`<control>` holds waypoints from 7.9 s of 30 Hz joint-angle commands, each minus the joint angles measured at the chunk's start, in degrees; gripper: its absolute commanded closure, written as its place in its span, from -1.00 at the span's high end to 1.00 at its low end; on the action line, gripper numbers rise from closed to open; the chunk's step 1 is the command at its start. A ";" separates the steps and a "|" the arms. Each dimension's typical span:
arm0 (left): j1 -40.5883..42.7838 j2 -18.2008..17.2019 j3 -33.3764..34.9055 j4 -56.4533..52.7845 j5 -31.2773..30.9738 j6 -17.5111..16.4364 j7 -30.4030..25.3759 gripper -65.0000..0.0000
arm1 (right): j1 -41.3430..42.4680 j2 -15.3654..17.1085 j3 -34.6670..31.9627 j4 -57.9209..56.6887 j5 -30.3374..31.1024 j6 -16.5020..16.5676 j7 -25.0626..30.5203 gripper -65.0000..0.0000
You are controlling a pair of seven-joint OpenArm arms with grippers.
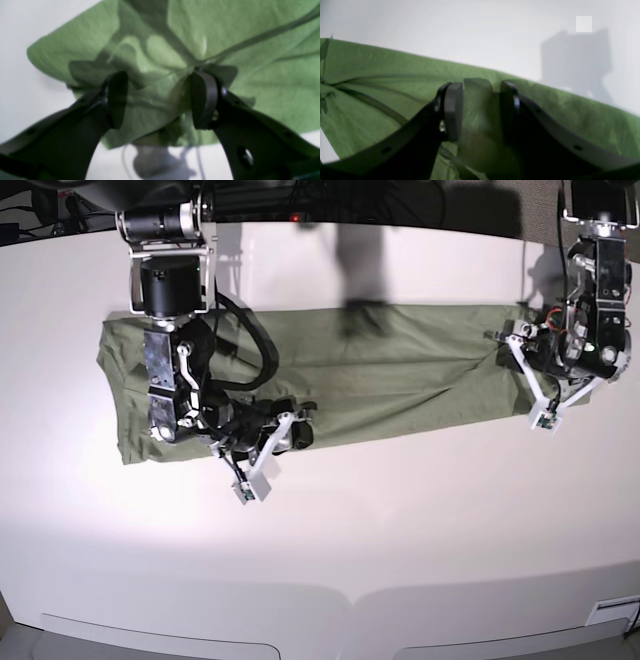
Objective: Fold the T-shirt properly
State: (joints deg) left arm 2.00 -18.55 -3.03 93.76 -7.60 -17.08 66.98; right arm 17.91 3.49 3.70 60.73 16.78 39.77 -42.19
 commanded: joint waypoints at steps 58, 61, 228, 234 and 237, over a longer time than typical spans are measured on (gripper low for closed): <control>-9.92 -23.10 23.43 1.90 -32.15 -22.92 3.32 0.18 | 1.29 0.02 0.02 0.66 3.10 0.23 -1.36 -0.22; -9.81 -23.10 23.43 1.86 -31.82 -22.92 1.84 0.18 | 1.29 0.02 0.02 0.66 3.10 0.23 -1.60 -0.22; 2.16 -26.38 23.43 9.79 -26.53 -20.61 1.99 -1.00 | 8.90 3.63 0.09 0.72 4.39 0.23 -5.92 -0.22; 4.26 -26.40 23.43 9.79 -26.49 -20.61 1.73 -1.00 | 8.70 7.26 0.09 0.72 4.66 -1.55 -7.02 -0.22; 5.35 -26.40 23.43 9.79 -26.47 -20.61 -0.76 -1.00 | 8.17 7.96 0.09 0.72 6.60 -1.66 -9.31 -0.22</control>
State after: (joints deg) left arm 7.92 -43.83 20.99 102.76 -33.89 -37.71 66.70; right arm 24.51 11.29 3.75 60.51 22.20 37.89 -52.62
